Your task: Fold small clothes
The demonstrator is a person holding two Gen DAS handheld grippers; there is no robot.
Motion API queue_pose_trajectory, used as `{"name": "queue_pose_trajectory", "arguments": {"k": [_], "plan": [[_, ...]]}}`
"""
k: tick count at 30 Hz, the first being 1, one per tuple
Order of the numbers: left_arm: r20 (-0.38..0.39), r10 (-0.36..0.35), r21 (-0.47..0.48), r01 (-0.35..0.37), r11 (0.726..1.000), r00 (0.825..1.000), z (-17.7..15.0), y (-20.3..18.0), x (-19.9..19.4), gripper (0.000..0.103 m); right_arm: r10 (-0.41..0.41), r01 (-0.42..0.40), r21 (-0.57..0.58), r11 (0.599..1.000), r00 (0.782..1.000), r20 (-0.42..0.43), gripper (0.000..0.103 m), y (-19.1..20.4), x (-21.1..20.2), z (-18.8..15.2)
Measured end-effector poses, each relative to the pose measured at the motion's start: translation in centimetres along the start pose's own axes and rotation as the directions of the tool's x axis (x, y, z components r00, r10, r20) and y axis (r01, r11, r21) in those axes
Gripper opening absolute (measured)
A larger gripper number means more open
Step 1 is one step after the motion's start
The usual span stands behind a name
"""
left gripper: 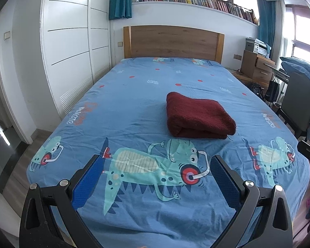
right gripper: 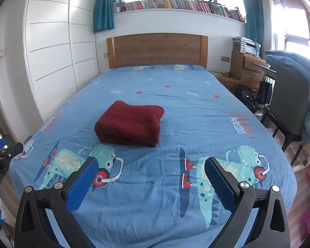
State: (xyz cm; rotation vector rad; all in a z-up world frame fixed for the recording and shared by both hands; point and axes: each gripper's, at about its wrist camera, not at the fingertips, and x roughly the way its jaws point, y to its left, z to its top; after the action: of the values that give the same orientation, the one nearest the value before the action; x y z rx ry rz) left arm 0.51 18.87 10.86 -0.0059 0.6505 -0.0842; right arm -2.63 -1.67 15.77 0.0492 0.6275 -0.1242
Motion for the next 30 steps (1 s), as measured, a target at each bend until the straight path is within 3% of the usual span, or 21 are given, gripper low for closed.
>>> {"name": "queue_pose_trajectory", "arguments": {"k": [8,30], "plan": [[0.009,0.029,0.023,-0.029,0.999,1.0,0.0,-0.5,0.3,0.102,-0.007,0.007,-0.001,1.0,1.0,-0.001,0.103,-0.1,0.5,0.0],[0.012,0.017,0.035,-0.017,0.999,1.0,0.1,-0.4,1.2,0.102,-0.023,0.022,-0.016,1.0,1.0,-0.006,0.103,-0.1,1.0,-0.2]]}}
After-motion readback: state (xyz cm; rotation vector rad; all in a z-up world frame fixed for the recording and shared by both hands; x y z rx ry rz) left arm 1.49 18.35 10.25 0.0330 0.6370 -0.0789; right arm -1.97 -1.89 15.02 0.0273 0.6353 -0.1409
